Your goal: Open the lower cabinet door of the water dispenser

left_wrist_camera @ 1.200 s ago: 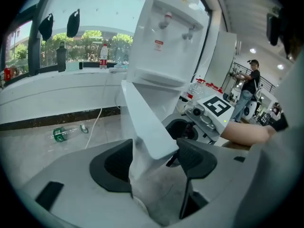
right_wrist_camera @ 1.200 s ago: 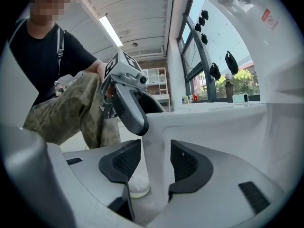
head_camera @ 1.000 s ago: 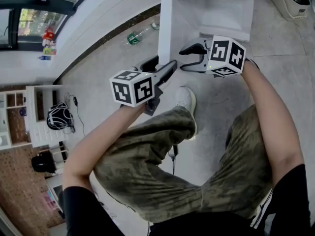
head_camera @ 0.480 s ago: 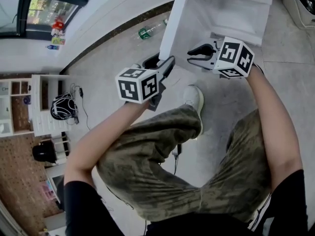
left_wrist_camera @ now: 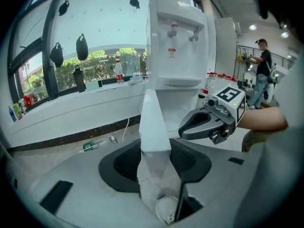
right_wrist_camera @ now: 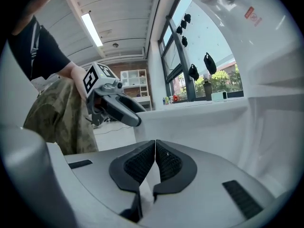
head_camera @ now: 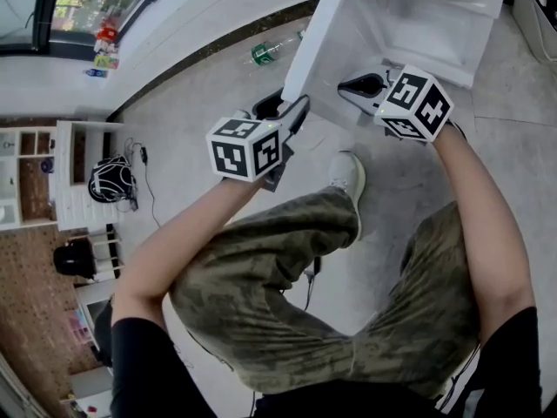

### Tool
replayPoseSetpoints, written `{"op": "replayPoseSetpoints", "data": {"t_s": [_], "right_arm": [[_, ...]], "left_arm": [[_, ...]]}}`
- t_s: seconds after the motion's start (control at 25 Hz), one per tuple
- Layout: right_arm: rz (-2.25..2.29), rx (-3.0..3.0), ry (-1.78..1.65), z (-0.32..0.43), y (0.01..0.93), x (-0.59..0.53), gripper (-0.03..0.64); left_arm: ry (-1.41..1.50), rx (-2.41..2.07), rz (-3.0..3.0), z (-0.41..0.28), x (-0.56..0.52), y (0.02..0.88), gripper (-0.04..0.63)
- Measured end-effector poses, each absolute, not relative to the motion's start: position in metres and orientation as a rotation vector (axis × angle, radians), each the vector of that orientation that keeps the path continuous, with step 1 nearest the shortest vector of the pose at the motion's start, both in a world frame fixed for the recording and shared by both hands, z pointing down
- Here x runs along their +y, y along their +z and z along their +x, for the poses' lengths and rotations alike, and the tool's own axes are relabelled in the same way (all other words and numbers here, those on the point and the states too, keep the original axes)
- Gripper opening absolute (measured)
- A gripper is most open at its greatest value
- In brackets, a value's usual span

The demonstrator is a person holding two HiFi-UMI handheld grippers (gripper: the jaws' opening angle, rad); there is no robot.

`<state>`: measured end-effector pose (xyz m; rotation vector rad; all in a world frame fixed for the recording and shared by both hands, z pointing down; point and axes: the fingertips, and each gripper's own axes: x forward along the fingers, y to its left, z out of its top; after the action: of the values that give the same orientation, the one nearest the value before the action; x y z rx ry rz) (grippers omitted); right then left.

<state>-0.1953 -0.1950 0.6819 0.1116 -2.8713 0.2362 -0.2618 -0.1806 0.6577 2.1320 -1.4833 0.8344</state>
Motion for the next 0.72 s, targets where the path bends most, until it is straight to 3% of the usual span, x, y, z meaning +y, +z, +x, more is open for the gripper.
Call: {"op": "replayPoseSetpoints", "data": {"t_s": [0.72], "right_arm": [[0.209,-2.894,0.294,-0.2,0.662,-0.206,0.002]], "left_arm": [[0.92,-1.687,2.05,-0.324,-0.206,0.658,0.189]]}}
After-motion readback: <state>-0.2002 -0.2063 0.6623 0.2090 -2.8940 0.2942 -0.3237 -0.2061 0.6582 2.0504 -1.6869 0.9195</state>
